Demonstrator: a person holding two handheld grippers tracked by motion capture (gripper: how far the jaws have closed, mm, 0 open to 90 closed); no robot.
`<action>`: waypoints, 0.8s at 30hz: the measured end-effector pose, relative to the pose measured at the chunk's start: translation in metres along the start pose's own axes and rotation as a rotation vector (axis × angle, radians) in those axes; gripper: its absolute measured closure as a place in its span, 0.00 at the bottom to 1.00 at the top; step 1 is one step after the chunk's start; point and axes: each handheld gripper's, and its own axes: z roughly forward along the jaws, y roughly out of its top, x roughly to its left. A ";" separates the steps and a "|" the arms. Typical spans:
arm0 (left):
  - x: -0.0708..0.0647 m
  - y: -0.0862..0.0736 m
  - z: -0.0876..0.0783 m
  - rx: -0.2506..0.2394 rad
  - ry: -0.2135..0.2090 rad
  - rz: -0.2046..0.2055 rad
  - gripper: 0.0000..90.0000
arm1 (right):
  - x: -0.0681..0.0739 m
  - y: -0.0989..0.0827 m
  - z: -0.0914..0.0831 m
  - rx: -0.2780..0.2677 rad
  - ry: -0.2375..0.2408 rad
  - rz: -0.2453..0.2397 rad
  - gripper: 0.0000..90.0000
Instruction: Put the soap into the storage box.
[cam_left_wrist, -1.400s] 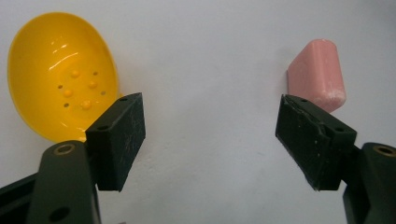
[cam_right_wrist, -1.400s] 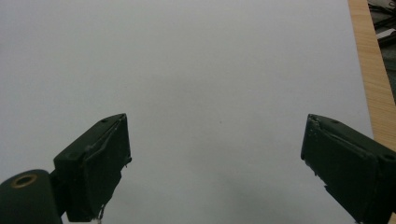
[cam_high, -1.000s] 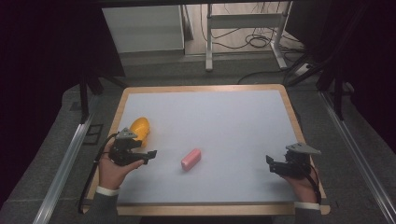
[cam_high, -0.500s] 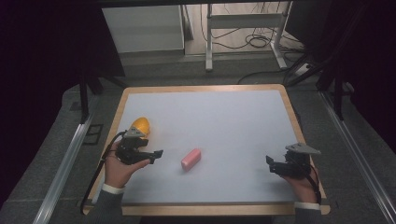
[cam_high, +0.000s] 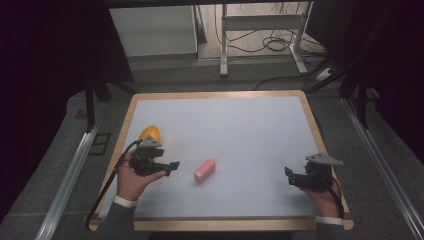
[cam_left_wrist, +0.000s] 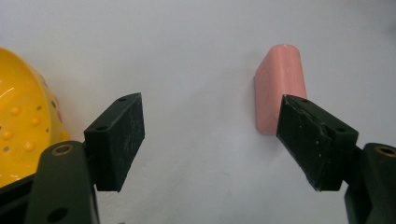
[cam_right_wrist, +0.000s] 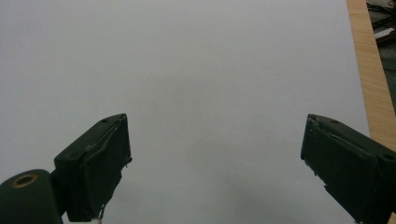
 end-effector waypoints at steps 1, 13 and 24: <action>0.000 0.000 0.000 0.000 0.000 0.000 0.27 | 0.000 0.000 0.000 0.000 0.000 -0.001 0.09; -0.010 0.007 0.008 0.021 -0.015 0.030 0.27 | -0.001 0.000 0.000 0.001 -0.002 0.000 0.09; -0.020 0.014 0.015 0.035 -0.024 0.064 0.27 | -0.001 -0.001 0.001 0.007 -0.001 0.002 0.09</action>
